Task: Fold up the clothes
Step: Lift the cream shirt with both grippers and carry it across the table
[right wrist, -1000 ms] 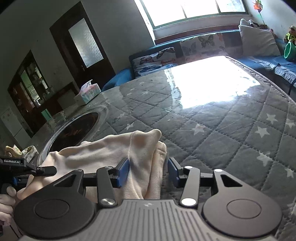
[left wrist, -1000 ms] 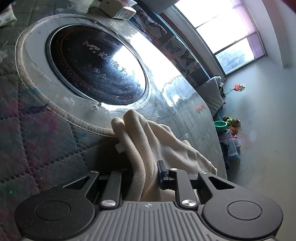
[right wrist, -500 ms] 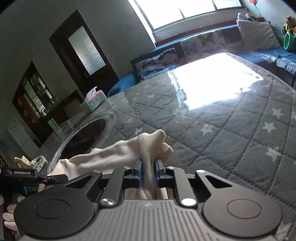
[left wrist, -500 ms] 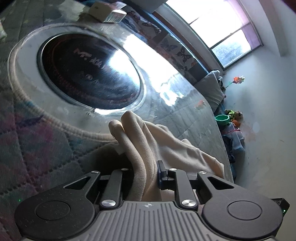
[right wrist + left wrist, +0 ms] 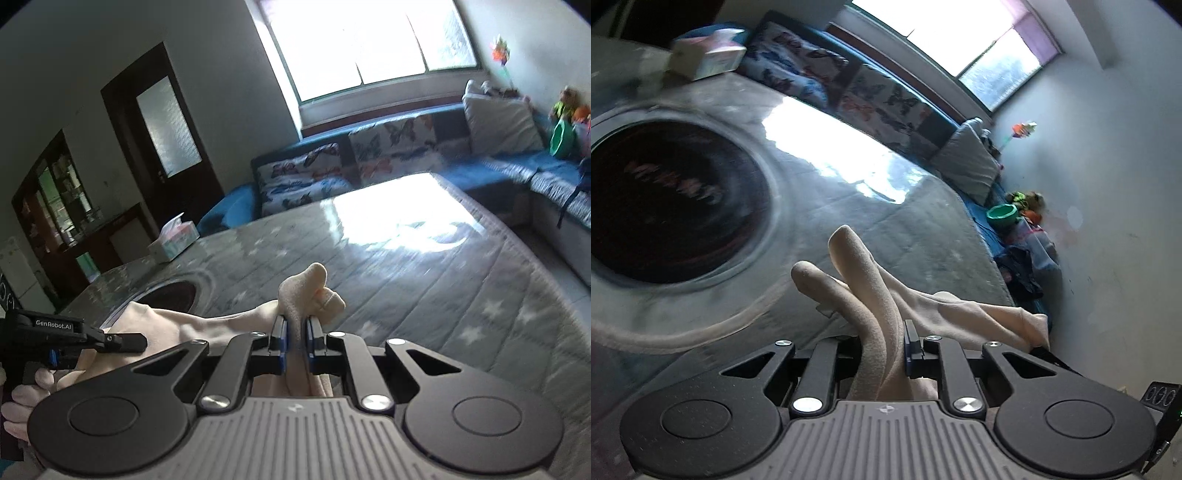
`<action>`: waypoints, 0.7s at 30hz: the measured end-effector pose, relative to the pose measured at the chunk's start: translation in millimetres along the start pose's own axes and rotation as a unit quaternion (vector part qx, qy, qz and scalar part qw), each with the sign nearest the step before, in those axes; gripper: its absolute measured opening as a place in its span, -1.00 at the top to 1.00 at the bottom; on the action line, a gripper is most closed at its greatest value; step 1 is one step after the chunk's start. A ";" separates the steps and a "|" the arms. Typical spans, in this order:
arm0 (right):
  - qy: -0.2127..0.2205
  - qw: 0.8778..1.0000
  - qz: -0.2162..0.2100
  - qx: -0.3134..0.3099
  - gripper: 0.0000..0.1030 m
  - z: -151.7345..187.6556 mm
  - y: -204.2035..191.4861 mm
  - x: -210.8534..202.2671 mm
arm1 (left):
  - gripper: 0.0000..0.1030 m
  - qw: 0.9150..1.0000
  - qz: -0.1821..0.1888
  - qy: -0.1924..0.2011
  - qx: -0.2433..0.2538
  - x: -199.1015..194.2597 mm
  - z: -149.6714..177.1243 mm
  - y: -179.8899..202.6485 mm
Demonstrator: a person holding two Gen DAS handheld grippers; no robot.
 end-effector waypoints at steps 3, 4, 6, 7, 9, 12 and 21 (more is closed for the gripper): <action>0.014 1.000 0.019 -0.006 0.82 -11.3 10.2 -10.6 | 0.68 1.000 0.007 -0.005 0.015 14.0 -2.9 18.0; 0.018 0.999 0.025 -0.008 0.82 -15.0 13.4 -13.6 | 0.67 1.000 0.008 -0.007 0.020 18.7 -3.7 23.9; 0.025 0.999 0.038 -0.014 0.82 -22.3 19.0 -18.7 | 0.67 0.999 0.009 -0.012 0.029 28.9 -5.4 36.6; 0.028 0.998 0.044 -0.016 0.82 -25.9 22.2 -20.9 | 0.67 0.999 0.010 -0.015 0.034 34.1 -6.2 43.1; 0.034 0.998 0.056 -0.020 0.82 -32.8 28.5 -25.0 | 0.67 0.999 0.011 -0.019 0.046 44.6 -7.7 56.9; 0.041 0.996 0.074 -0.023 0.82 -41.0 38.6 -30.0 | 0.67 0.998 0.016 -0.020 0.059 58.5 -11.0 74.8; 0.052 0.992 0.113 -0.027 0.82 -55.2 65.4 -39.0 | 0.67 0.995 0.014 -0.028 0.095 96.4 -8.8 118.5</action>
Point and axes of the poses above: each gripper's, at about its wrist camera, not at the fingertips, and x roughly the way its jaws point, y to its right, z to its underside, the point moved 2 cm from there along x, roughly the way its jaws point, and after that the axes turned 3 degrees about -x, right-handed, at the moved point
